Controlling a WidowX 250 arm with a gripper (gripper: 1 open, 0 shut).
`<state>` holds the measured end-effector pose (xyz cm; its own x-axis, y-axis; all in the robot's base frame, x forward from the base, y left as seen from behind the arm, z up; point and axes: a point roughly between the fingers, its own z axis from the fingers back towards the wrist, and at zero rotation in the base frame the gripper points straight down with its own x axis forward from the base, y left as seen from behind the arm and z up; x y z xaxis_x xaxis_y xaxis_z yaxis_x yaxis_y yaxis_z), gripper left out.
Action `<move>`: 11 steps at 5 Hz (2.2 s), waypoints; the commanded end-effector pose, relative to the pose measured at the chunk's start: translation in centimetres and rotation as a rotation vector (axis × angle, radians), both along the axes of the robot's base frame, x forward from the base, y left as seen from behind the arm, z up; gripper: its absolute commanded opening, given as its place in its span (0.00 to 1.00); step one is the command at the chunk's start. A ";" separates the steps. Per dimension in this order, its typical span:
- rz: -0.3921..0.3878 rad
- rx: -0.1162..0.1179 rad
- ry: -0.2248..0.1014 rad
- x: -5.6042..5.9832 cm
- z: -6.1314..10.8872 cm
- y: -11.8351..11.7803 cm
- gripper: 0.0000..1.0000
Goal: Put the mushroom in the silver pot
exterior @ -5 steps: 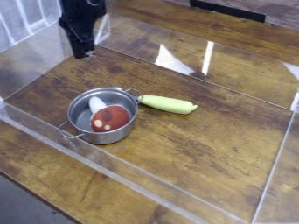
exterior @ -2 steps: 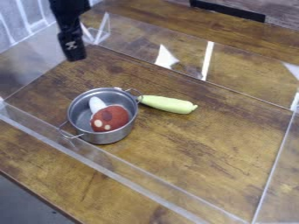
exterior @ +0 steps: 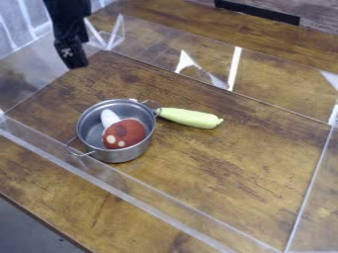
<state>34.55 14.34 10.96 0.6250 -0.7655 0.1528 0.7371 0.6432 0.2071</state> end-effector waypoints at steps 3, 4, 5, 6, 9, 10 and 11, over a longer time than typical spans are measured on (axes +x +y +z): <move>-0.130 0.009 -0.049 3.3 0.8 1.9 1.00; -0.180 0.001 -0.048 4.2 0.5 1.7 0.00; -0.119 -0.005 -0.045 4.2 0.0 2.3 0.00; -0.057 -0.016 -0.039 3.9 -0.5 3.3 0.00; -0.161 -0.061 -0.014 3.5 -1.9 6.1 0.00; -0.118 -0.070 -0.007 3.5 -1.1 6.0 0.00; -0.073 -0.081 -0.001 3.6 -0.4 5.8 0.00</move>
<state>37.82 19.54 7.49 0.5790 -0.7867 0.2140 0.7929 0.6044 0.0767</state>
